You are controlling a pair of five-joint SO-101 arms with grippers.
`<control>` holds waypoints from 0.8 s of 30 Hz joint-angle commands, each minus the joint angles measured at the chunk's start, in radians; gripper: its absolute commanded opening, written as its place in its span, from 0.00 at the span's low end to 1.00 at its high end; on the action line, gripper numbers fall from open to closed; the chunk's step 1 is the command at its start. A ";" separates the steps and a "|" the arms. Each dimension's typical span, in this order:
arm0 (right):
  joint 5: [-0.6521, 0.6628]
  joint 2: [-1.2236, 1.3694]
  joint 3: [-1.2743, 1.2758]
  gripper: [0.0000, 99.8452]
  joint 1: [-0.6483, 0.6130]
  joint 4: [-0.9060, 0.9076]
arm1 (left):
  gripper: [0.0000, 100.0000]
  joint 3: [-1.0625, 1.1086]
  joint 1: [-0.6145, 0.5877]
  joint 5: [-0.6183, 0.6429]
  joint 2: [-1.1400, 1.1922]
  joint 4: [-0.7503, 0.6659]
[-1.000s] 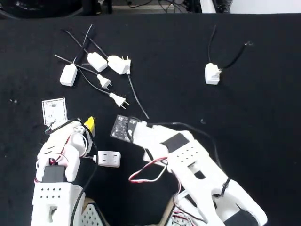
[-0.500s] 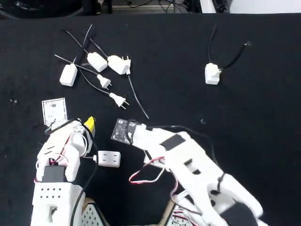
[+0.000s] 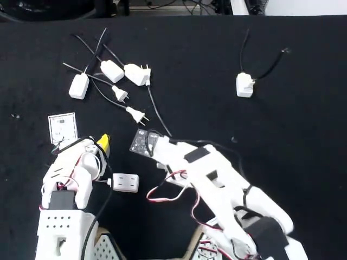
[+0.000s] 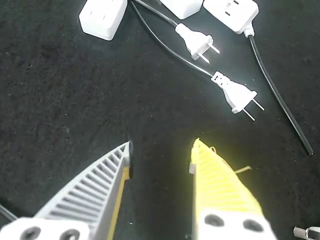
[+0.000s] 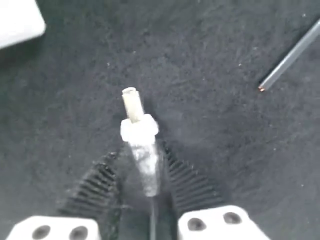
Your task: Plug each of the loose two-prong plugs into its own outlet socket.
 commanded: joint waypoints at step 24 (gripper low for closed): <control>-0.387 -0.302 -0.193 0.01 -0.183 0.038 | 0.20 -0.025 -0.073 0.009 -0.011 -0.011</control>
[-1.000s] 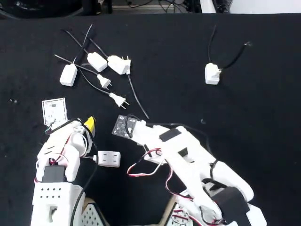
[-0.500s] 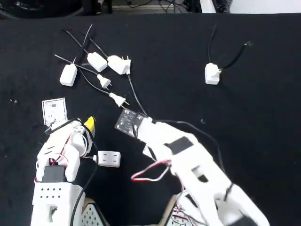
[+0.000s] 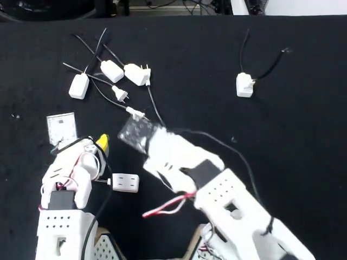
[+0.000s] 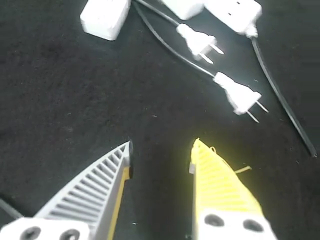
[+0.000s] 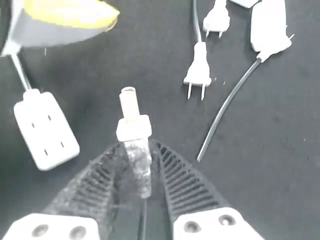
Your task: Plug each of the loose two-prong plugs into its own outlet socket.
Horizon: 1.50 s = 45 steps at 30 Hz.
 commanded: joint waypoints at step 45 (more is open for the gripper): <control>-0.107 0.286 0.050 0.01 -0.141 -0.396 | 0.20 -0.254 0.091 0.011 -0.012 0.190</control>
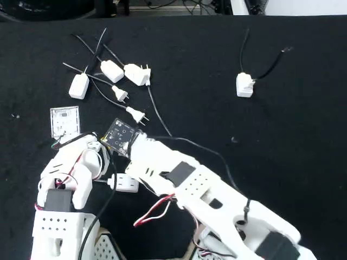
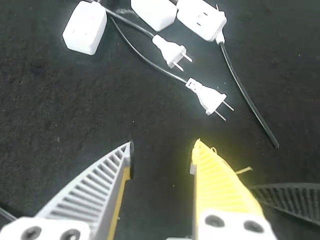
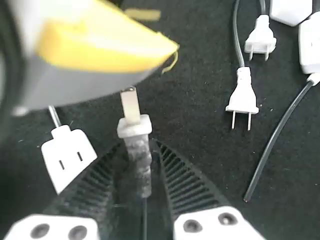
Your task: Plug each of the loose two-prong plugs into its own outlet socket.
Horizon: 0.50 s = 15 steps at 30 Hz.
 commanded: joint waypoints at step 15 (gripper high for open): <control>-0.017 -0.051 -0.025 0.01 -0.014 -0.012 | 0.20 0.079 0.016 0.006 -0.012 -0.147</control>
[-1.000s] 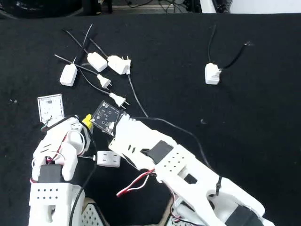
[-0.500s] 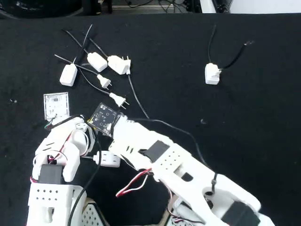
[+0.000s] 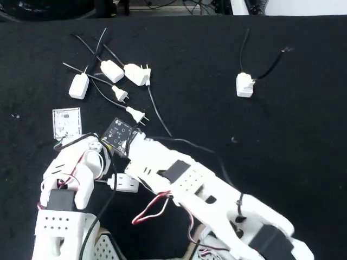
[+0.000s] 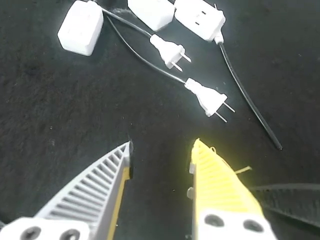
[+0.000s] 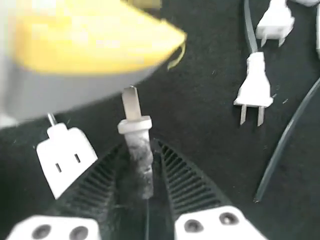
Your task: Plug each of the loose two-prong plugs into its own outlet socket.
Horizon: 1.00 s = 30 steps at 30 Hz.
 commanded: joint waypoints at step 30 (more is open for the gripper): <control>-0.199 -0.236 0.056 0.01 -0.044 -0.031 | 0.20 0.022 0.013 0.005 -0.005 -0.058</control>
